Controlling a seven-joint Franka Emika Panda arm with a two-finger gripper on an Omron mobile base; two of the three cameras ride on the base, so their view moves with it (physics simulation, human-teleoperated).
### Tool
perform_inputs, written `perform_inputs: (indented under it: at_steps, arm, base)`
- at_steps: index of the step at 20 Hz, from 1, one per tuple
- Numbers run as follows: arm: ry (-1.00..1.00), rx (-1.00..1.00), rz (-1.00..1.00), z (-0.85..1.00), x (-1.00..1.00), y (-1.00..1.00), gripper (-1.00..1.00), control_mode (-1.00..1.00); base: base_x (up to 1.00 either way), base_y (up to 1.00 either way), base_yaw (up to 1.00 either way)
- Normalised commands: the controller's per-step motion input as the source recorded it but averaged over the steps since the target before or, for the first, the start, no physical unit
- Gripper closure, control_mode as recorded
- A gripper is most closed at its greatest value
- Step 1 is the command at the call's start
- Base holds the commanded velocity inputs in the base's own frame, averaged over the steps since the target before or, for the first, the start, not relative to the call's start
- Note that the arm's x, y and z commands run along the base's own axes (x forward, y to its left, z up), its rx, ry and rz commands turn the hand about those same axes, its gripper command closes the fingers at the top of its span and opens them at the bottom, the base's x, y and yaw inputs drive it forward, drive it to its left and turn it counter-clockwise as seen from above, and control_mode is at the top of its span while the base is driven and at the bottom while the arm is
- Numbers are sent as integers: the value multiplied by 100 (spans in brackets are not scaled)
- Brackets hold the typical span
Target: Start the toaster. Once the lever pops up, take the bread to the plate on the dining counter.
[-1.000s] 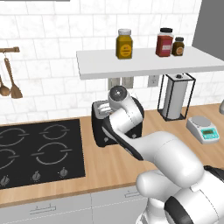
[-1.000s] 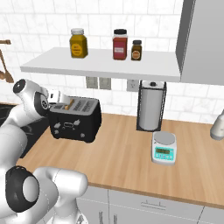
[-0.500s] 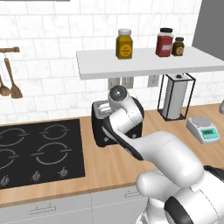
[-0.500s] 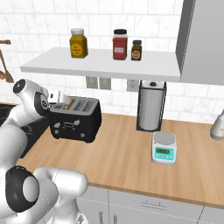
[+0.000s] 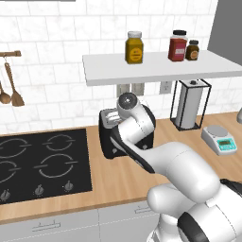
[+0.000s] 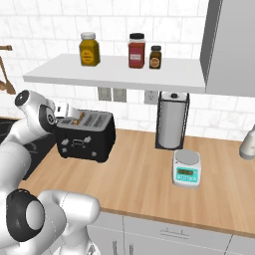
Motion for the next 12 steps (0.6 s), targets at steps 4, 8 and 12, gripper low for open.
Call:
perform_inputs:
  at_steps: [4,8,12]
  arm:
    - [0,0,0,0,0,0,-100,-100]
    - [0,0,0,0,0,0,-100,-100]
    - [0,0,0,0,0,0,-100,-100]
  base:
    - [0,0,0]
    - [0,0,0]
    - [0,0,0]
